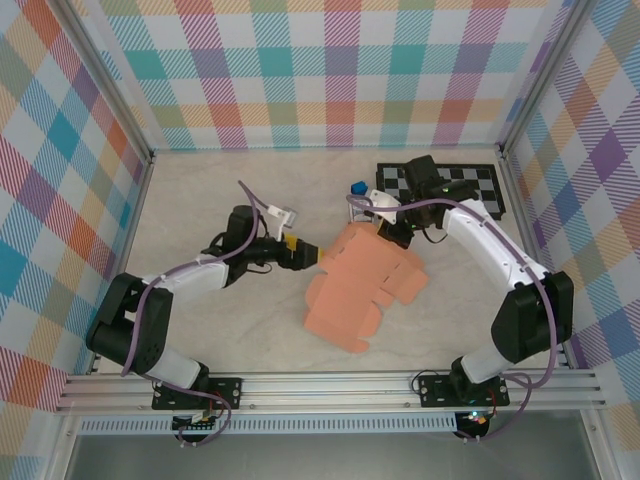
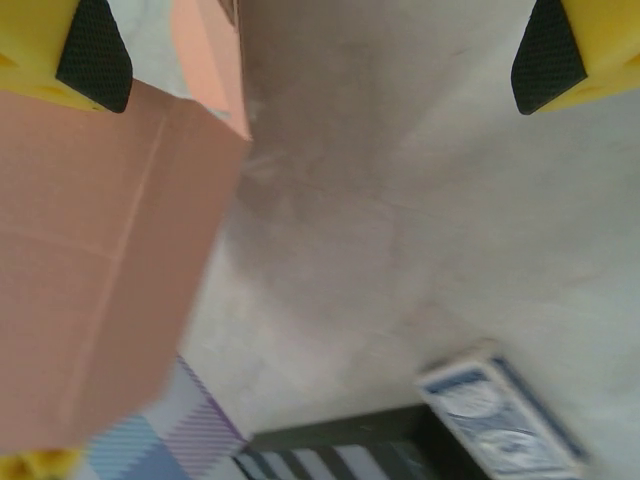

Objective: Fold the paper box

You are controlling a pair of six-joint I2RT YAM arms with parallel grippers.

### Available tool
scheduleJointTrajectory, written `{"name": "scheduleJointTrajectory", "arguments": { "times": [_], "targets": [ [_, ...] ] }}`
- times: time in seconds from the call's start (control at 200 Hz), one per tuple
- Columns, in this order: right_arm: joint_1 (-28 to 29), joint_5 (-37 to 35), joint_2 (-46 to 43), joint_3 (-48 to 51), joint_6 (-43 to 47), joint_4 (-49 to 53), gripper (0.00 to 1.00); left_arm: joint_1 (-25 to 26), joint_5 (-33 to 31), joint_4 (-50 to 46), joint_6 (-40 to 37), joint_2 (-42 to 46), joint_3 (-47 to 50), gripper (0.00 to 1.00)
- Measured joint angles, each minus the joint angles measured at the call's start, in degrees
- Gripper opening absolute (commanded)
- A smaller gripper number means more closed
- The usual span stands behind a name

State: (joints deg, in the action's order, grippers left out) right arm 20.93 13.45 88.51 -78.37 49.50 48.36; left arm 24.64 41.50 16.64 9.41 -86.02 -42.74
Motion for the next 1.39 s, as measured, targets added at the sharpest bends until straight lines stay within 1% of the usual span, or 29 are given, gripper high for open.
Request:
{"name": "scheduleJointTrajectory", "arguments": {
  "times": [0.04,0.11,0.15,0.215,0.3,0.425,0.535,0.63,0.775,0.845,0.91,0.995,1.13,1.17,1.28,1.34,1.395],
  "targets": [
    [-0.35,0.28,0.33,0.35,0.46,-0.44,0.01,1.31,0.33,0.96,-0.02,0.00,0.26,0.99],
    [-0.87,0.79,0.74,0.81,0.74,-0.98,0.01,2.93,0.52,1.88,-0.26,0.00,0.37,0.93],
    [-1.20,1.07,0.98,0.85,0.72,-1.11,0.01,3.50,0.61,2.64,-0.55,0.00,0.52,0.92],
    [-1.81,1.51,1.25,0.85,0.72,-1.44,0.02,3.67,0.42,3.32,-0.63,0.00,1.20,0.94],
    [-2.45,1.75,1.62,0.85,0.83,-1.73,0.02,3.26,-0.07,4.68,0.28,0.02,2.54,1.00],
    [-2.82,1.49,2.29,1.11,1.84,-1.81,0.02,2.03,-0.57,4.46,1.20,1.29,3.08,1.00],
    [-2.89,1.55,2.69,1.53,3.21,-1.75,0.02,1.77,-1.57,2.21,-2.23,5.70,2.60,1.00],
    [-2.58,1.60,2.69,1.77,4.90,-1.42,0.03,1.79,-2.89,-1.84,-6.71,7.39,-1.03,1.00],
    [-0.66,0.66,2.69,1.77,7.32,-0.70,0.03,2.49,-2.05,-6.29,-11.87,2.91,-8.85,1.00],
    [0.09,-0.02,2.78,1.77,8.07,-0.52,0.03,3.37,-1.92,-8.28,-13.55,0.63,-10.86,1.00],
    [0.63,-0.85,2.97,1.77,8.24,-0.24,0.03,4.83,-1.88,-10.29,-14.99,-0.94,-11.98,0.97],
    [0.87,-1.73,3.48,1.77,8.44,0.13,0.03,6.75,-1.46,-12.07,-15.82,-2.29,-12.52,0.88],
    [0.87,-2.38,3.69,1.77,8.46,0.37,0.04,7.50,0.22,-12.68,-16.50,-3.89,-12.70,0.80],
    [0.87,-2.54,3.67,1.77,8.50,0.35,0.04,7.50,0.83,-13.35,-16.59,-4.55,-12.94,0.73],
    [0.90,-2.56,3.63,1.86,9.27,0.31,0.04,7.50,1.55,-15.10,-16.50,-6.82,-14.43,0.52],
    [0.90,-2.56,3.52,2.23,9.75,0.04,0.05,7.50,1.90,-16.15,-16.61,-8.17,-15.76,0.45],
    [0.90,-2.71,3.39,2.78,9.97,-0.15,0.05,7.50,2.16,-16.76,-16.22,-9.46,-17.07,0.40]
  ]
}}
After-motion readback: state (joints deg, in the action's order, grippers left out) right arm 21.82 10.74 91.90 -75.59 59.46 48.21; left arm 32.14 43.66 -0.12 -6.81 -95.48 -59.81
